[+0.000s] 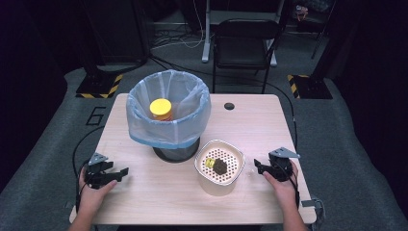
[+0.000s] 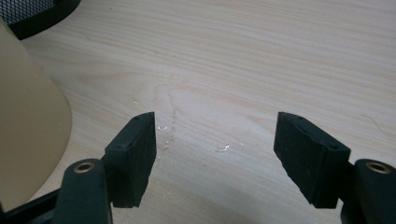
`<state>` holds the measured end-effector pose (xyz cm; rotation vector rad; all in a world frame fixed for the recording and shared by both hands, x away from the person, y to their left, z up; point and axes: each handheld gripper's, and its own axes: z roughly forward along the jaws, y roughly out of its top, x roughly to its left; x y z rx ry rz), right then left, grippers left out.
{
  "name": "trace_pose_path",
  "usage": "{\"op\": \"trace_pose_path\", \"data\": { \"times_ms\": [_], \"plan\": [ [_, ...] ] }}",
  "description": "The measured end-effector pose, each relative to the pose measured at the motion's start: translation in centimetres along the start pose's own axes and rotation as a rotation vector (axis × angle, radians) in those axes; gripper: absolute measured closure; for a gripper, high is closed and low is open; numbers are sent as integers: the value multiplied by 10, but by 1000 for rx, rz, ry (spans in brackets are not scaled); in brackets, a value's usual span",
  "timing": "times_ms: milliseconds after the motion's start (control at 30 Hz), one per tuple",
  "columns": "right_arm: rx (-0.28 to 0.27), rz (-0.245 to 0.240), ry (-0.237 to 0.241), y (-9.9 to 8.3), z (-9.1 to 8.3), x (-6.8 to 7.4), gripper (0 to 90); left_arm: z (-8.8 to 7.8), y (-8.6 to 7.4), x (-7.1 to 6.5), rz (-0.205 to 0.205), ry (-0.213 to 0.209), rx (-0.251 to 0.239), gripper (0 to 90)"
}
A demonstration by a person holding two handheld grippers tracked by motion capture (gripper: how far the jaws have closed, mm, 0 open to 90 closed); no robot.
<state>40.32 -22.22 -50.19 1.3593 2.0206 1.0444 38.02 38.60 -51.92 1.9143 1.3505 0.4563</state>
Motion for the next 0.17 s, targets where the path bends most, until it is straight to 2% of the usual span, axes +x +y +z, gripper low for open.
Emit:
{"op": "trace_pose_path", "data": {
  "times_ms": [33, 100, 133, 167],
  "plan": [
    [6, 3, -8, -1, 1, 0, 293, 2, 0, 0, -1, 1, -10, 221],
    [17, 8, -9, -3, 2, -1, 288, 5, -1, 2, 11, 16, 7, 221],
    [25, 16, -10, -3, 3, -1, 284, 6, -2, 1, 5, 18, 3, 221],
    [30, 6, -18, -4, 4, -2, 281, 6, -3, 2, 7, 22, -1, 221]
  ]
}}
